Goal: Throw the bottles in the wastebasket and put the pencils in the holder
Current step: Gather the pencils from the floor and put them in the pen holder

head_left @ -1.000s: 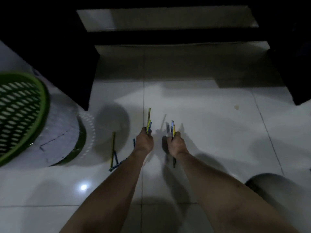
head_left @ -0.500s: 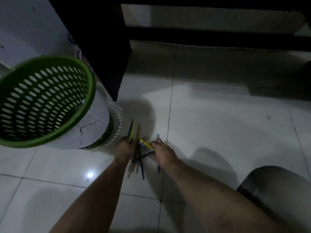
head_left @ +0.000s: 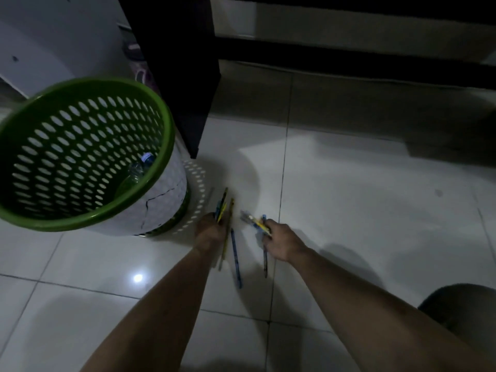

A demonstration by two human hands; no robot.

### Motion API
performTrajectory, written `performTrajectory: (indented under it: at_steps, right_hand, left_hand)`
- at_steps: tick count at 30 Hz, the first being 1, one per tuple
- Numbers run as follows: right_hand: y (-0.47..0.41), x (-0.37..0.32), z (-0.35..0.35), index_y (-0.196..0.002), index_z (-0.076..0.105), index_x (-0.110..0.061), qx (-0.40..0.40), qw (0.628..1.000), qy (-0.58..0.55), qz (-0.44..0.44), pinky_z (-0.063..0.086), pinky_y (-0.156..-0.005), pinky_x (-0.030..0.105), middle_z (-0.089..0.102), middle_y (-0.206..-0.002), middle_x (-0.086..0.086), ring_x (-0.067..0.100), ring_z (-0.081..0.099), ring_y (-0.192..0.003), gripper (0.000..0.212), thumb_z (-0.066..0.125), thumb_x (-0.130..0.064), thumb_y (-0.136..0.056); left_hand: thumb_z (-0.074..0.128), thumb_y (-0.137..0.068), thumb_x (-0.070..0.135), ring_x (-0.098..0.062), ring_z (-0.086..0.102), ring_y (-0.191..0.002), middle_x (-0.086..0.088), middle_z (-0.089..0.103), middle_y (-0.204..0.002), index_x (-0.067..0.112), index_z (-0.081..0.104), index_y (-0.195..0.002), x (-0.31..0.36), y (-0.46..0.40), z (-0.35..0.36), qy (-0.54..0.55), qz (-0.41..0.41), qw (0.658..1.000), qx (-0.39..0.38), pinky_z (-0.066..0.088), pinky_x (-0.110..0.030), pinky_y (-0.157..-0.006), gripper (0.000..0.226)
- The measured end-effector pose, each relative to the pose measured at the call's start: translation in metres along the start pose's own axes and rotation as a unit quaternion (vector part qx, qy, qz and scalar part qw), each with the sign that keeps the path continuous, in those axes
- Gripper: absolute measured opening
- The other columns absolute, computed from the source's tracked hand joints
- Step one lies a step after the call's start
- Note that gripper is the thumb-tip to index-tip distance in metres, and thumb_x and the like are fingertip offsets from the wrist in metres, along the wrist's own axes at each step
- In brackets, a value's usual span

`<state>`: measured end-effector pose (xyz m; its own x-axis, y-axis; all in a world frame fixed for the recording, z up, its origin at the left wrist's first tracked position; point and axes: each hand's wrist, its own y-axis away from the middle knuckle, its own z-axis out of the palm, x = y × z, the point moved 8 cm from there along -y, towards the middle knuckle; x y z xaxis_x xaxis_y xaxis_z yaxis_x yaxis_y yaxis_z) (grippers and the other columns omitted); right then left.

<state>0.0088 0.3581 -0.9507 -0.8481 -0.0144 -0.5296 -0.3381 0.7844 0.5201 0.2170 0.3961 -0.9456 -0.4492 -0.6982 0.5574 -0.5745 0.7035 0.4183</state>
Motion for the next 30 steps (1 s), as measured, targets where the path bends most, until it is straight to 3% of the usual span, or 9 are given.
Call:
performTrajectory:
  at_steps: [4,8,13,17,21,24,30]
  right_hand:
    - [0.002,0.03,-0.012,-0.106,0.062,-0.016,0.086,0.979,-0.131,0.13,0.053,-0.085,0.035,0.069,-0.107,0.021,0.039,0.067,-0.101,0.017,0.054,-0.019,-0.092]
    - [0.003,0.036,-0.001,-0.124,0.06,-0.014,0.093,0.97,-0.143,0.175,0.048,-0.093,0.034,0.066,-0.122,0.02,0.038,0.062,-0.115,0.031,0.052,-0.023,-0.096]
    - [-0.002,0.022,0.02,-0.127,0.06,-0.014,0.077,0.973,-0.119,0.183,0.052,-0.095,0.038,0.065,-0.124,0.015,0.035,0.062,-0.115,0.046,0.061,-0.044,-0.092]
    - [-0.005,0.008,0.026,-0.13,0.057,-0.014,0.063,0.982,-0.044,0.174,0.049,-0.096,0.039,0.061,-0.128,0.015,0.035,0.061,-0.118,0.041,0.053,-0.04,-0.099]
    - [-0.002,-0.006,0.02,-0.127,0.058,-0.013,0.05,0.986,-0.026,0.155,0.049,-0.094,0.039,0.062,-0.126,0.016,0.037,0.061,-0.116,0.045,0.05,-0.046,-0.098]
    - [0.002,-0.009,0.012,-0.127,0.059,-0.011,0.048,0.987,-0.048,0.143,0.048,-0.096,0.04,0.063,-0.125,0.018,0.038,0.059,-0.118,0.046,0.049,-0.045,-0.097]
    - [0.009,0.0,0.001,-0.122,0.057,-0.003,0.051,0.972,-0.159,0.166,0.048,-0.091,0.038,0.062,-0.123,0.026,0.042,0.059,-0.115,0.04,0.047,-0.034,-0.099]
  left_hand:
    - [0.066,-0.086,0.041,-0.034,0.067,-0.093,-0.015,0.069,-0.101,0.003,0.066,-0.104,0.013,-0.006,0.015,-0.029,-0.016,0.997,-0.075,0.056,-0.036,-0.079,0.042]
    - [0.065,-0.087,0.031,-0.036,0.066,-0.097,-0.021,0.068,-0.106,-0.003,0.065,-0.106,0.016,-0.011,0.022,-0.044,-0.008,0.997,-0.07,0.055,-0.039,-0.082,0.039]
    - [0.051,-0.091,0.023,-0.039,0.069,-0.081,-0.022,0.065,-0.084,-0.006,0.069,-0.091,0.027,-0.004,0.0,-0.019,0.054,0.998,0.002,0.057,-0.035,-0.068,0.034]
    - [0.052,-0.094,0.031,-0.037,0.061,-0.109,-0.019,0.065,-0.115,0.002,0.061,-0.117,0.003,0.001,0.0,-0.024,-0.015,0.998,-0.05,0.048,-0.038,-0.089,0.038]
    - [0.064,-0.089,0.037,-0.038,0.067,-0.095,-0.022,0.07,-0.101,0.001,0.063,-0.106,-0.013,0.024,0.008,-0.024,0.004,0.999,-0.041,0.052,-0.039,-0.078,0.039]
    - [0.074,-0.08,0.044,-0.037,0.068,-0.092,-0.02,0.071,-0.096,0.006,0.064,-0.101,-0.024,0.045,0.024,-0.007,-0.031,0.998,-0.059,0.051,-0.037,-0.072,0.044]
    - [0.066,-0.085,0.023,-0.039,0.065,-0.101,-0.021,0.068,-0.107,0.004,0.066,-0.107,-0.022,0.06,0.037,-0.034,-0.031,0.998,-0.051,0.053,-0.04,-0.082,0.029]
